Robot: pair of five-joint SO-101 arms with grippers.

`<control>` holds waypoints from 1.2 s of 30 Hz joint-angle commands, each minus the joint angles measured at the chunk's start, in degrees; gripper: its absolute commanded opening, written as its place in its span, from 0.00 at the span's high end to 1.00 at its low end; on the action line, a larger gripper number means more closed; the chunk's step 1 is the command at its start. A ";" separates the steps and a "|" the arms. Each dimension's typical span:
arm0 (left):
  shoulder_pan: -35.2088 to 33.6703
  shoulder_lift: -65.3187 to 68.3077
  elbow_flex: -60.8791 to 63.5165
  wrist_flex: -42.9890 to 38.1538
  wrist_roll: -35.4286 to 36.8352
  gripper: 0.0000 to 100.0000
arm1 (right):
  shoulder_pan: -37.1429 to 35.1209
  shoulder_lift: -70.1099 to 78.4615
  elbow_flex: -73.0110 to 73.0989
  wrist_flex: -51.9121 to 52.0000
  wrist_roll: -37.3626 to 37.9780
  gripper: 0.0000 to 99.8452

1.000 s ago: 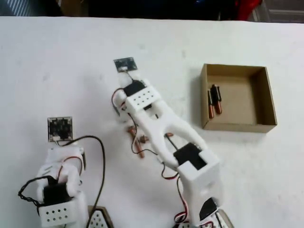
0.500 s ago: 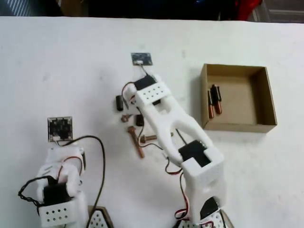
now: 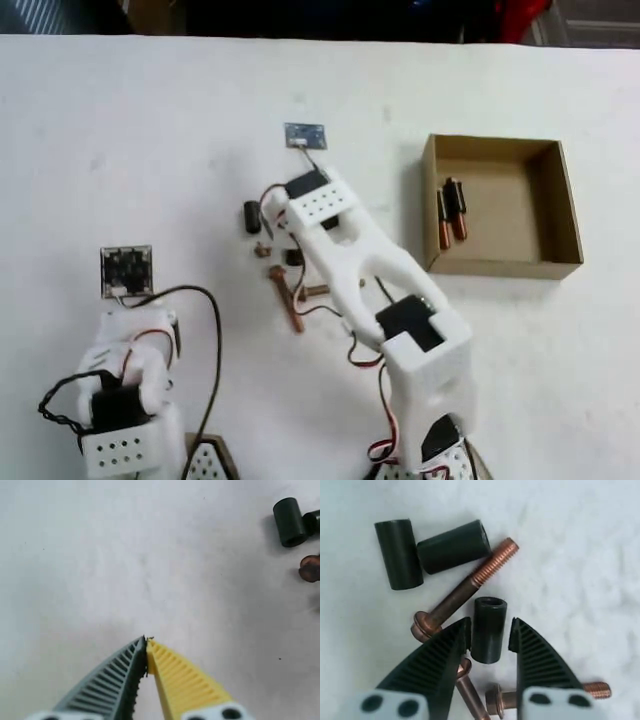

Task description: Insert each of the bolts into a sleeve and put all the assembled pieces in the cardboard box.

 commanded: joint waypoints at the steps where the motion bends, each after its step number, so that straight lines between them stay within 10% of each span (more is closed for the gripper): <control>1: -0.22 -0.57 -2.55 -0.18 -0.35 0.98 | -0.31 -0.22 -0.09 -1.19 -0.35 0.89; 36: -0.04 -0.57 -2.55 -0.18 -0.62 0.98 | -0.40 9.10 -17.41 14.81 0.18 0.98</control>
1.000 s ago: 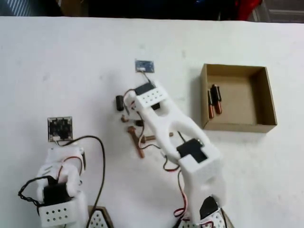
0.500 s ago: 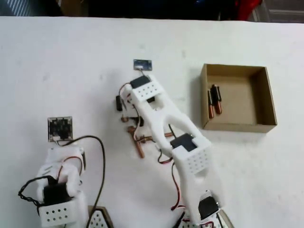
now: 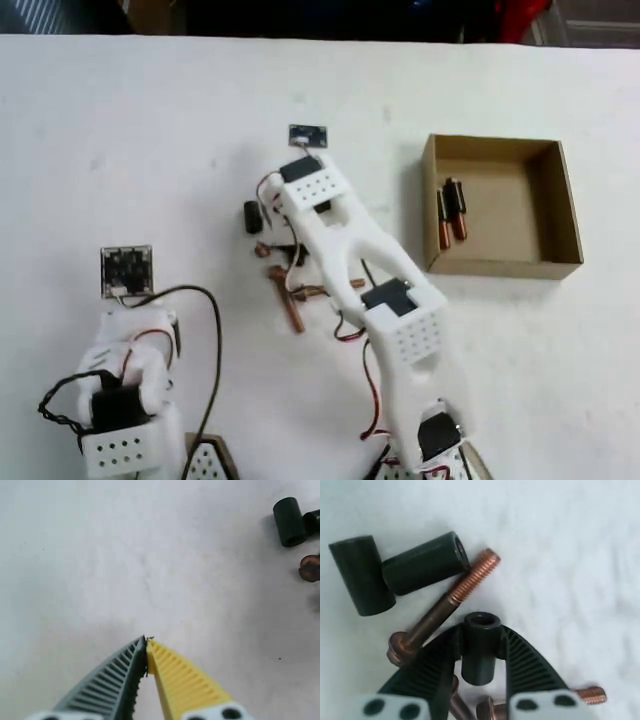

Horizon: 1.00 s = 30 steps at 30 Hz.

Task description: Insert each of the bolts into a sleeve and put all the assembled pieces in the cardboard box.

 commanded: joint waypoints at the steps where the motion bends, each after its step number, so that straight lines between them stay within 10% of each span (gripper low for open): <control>1: -0.04 -0.57 -2.55 -0.18 -0.62 0.98 | -0.75 -5.14 -0.79 2.42 0.26 0.98; 19: -0.04 -0.57 -2.46 -0.18 -0.62 0.98 | 3.47 -7.52 -0.62 5.05 34.11 0.98; 30: 0.04 -0.57 -2.46 -0.18 -0.44 0.98 | 4.44 -1.98 -1.23 3.38 36.40 0.98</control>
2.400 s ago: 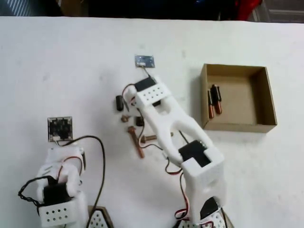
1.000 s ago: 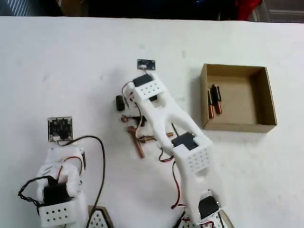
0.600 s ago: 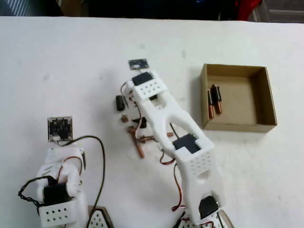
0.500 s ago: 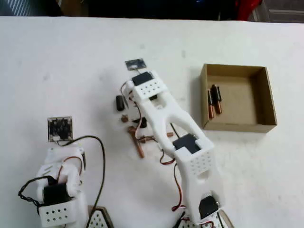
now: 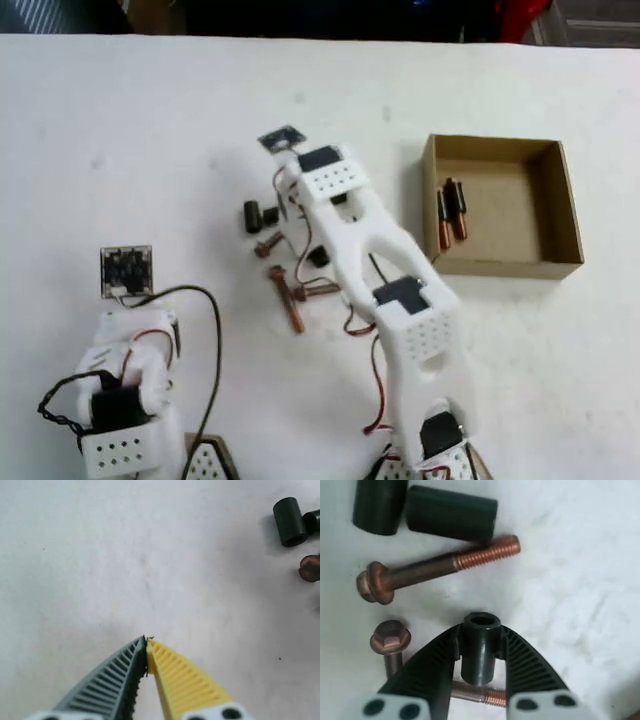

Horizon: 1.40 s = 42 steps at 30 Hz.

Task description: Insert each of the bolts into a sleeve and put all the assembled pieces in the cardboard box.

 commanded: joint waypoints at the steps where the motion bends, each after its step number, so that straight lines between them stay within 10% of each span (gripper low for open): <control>1: 0.04 -0.57 -2.46 -0.18 -0.44 0.98 | -0.04 -0.75 -1.41 -0.31 0.70 0.98; 14: 0.04 -0.57 -2.46 -0.18 -0.44 0.98 | -0.13 -0.31 -1.32 -0.31 0.70 0.86; 42: 0.04 -0.57 -2.46 -0.18 -0.70 0.98 | 1.71 -10.59 -1.23 2.77 0.26 0.98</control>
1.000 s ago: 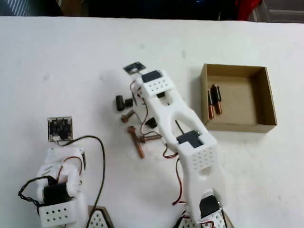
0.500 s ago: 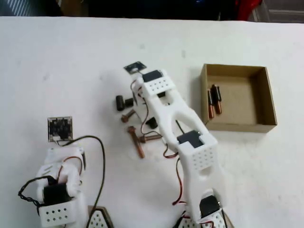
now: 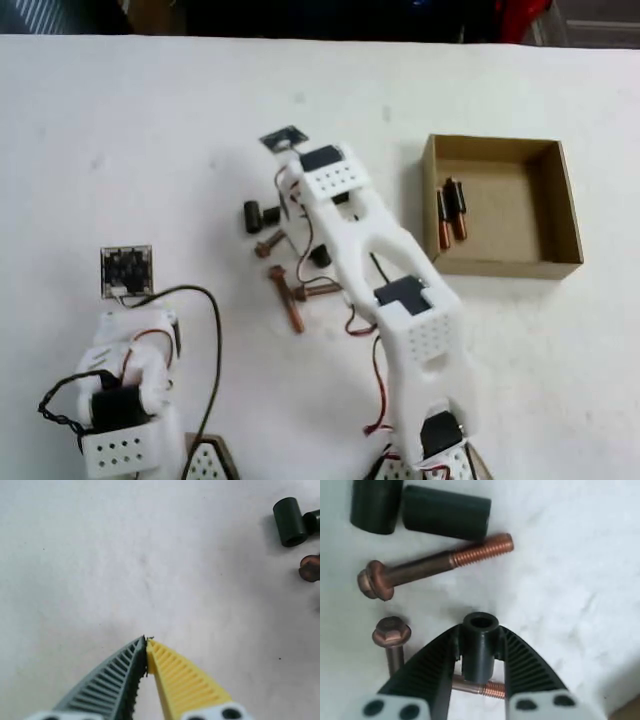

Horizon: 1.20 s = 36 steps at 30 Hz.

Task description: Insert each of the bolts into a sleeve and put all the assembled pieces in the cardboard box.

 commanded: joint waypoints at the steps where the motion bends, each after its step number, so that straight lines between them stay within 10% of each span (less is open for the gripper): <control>1: 0.04 -0.57 -2.46 -0.18 -0.70 0.98 | 1.80 -9.19 -1.05 1.98 0.26 0.98; 36: -0.22 -0.57 -2.46 -0.44 -0.88 0.98 | 9.71 -64.04 9.58 15.08 0.70 0.98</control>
